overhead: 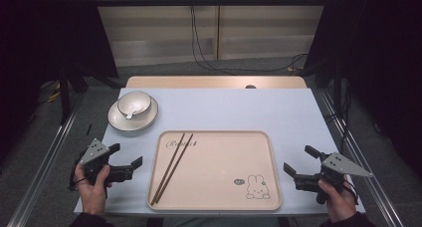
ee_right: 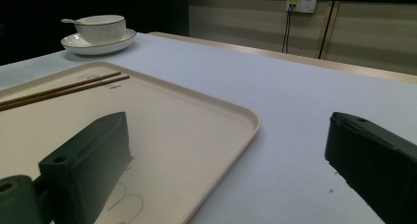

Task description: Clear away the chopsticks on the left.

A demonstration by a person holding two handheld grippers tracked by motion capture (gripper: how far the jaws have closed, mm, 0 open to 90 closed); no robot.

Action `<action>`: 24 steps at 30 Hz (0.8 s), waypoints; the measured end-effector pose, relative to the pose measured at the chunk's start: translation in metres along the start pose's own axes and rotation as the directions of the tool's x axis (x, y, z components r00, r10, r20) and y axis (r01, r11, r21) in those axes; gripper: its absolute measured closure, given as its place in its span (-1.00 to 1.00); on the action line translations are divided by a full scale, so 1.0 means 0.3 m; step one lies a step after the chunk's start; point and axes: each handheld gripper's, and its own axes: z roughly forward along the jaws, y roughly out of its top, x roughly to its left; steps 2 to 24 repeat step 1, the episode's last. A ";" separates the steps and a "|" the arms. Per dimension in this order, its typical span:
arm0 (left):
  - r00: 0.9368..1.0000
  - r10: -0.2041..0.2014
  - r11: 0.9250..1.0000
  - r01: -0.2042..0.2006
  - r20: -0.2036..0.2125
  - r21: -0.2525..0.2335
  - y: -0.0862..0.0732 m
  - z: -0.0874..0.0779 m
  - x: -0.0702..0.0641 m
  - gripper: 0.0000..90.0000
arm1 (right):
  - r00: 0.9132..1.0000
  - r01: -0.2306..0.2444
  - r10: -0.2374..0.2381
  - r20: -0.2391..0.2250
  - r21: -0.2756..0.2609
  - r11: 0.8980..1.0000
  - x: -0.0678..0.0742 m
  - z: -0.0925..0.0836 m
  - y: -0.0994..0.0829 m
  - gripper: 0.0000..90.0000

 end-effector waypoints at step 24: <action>1.000 -0.011 1.000 0.011 -0.007 -0.019 -0.003 -0.003 0.005 -0.96 | 1.000 0.004 -0.004 -0.002 0.001 1.000 -0.001 0.000 0.000 -0.93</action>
